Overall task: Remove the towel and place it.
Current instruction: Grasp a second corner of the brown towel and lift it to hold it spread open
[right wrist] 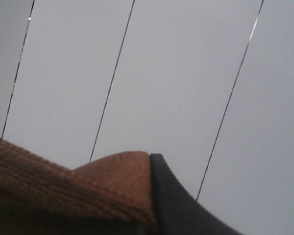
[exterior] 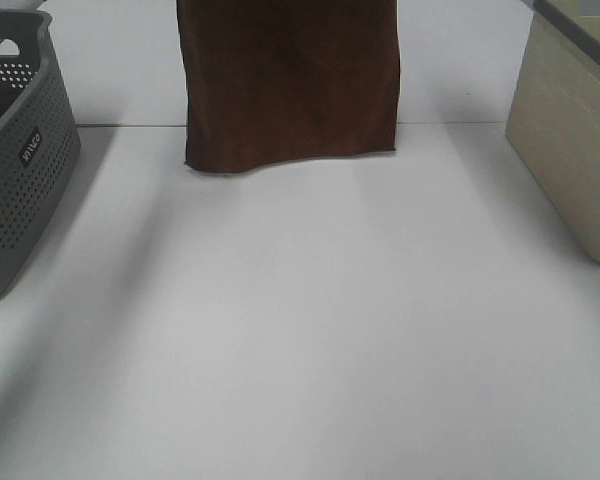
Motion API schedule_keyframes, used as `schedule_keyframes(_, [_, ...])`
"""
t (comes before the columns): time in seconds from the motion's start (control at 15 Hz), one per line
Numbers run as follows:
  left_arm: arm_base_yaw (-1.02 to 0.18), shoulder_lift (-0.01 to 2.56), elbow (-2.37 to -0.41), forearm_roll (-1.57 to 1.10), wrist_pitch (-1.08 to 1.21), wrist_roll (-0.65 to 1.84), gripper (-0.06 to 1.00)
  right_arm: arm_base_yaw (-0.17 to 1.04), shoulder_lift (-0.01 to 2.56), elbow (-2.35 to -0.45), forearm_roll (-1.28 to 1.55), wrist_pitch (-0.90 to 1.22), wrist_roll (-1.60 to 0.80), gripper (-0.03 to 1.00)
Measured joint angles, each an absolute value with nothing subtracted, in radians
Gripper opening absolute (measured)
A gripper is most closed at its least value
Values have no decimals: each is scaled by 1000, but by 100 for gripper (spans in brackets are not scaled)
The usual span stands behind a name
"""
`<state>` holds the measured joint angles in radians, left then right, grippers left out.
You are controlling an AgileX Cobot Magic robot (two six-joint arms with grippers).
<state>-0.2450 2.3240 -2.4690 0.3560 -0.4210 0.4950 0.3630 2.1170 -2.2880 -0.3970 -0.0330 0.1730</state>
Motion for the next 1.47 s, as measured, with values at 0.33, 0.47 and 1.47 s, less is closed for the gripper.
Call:
schedule_keyframes(0.33, [-245,2454,-2691,353,-323,414,0,342,2146,-2307,-374,-41,173,1])
schedule_keyframes(0.47, [-245,2455,-2692,353,-298,411,0,342,2152,-2307,-370,-38,178,1])
schedule_keyframes(1.47, [-297,2336,-2694,0,927,145,0,344,2067,-2307,47,793,17,1])
